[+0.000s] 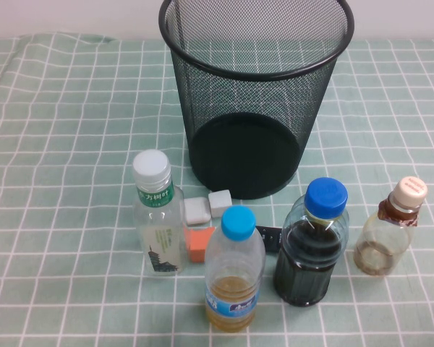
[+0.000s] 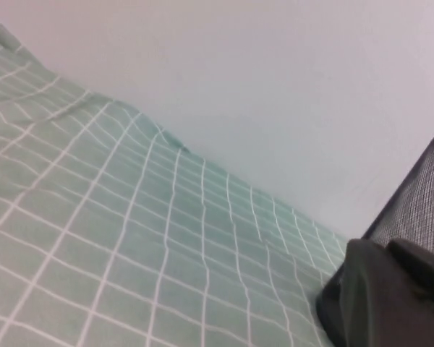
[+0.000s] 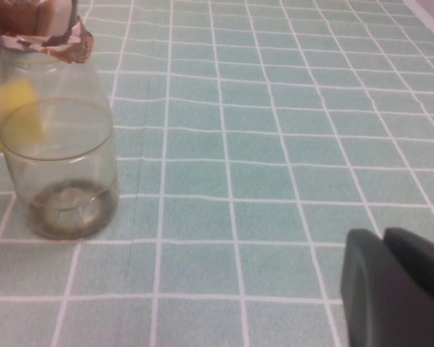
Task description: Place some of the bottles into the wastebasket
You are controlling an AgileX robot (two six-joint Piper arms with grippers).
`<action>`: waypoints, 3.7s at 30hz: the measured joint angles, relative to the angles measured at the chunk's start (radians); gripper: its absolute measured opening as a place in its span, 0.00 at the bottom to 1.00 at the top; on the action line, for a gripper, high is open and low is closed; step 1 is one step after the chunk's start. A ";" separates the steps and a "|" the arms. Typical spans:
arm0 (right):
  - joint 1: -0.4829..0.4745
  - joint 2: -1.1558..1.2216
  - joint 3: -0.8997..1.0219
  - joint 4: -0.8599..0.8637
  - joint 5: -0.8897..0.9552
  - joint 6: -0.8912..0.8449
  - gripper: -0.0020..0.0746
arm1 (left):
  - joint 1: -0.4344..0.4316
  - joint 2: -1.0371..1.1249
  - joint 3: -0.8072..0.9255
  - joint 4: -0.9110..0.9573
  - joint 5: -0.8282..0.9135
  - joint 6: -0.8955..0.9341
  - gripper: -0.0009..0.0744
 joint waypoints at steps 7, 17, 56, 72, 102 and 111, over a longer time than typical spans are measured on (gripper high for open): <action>0.000 0.000 0.000 0.000 0.000 0.000 0.02 | 0.000 0.120 -0.255 0.066 0.325 0.068 0.01; 0.000 0.000 0.000 0.000 0.000 0.002 0.02 | -0.235 0.532 -0.576 0.119 0.574 0.302 0.01; 0.000 0.000 0.000 0.000 0.000 0.000 0.02 | -0.606 1.173 -0.309 0.447 -0.904 0.019 0.89; 0.000 0.000 0.000 0.000 0.000 0.000 0.02 | -0.596 1.410 -0.409 0.414 -0.981 0.004 0.89; 0.000 0.000 0.000 0.000 0.000 0.000 0.02 | -0.448 1.107 -0.764 0.329 0.110 0.174 0.46; 0.000 0.000 0.000 0.000 0.000 0.000 0.02 | -0.307 1.210 -1.433 0.345 0.748 0.231 0.46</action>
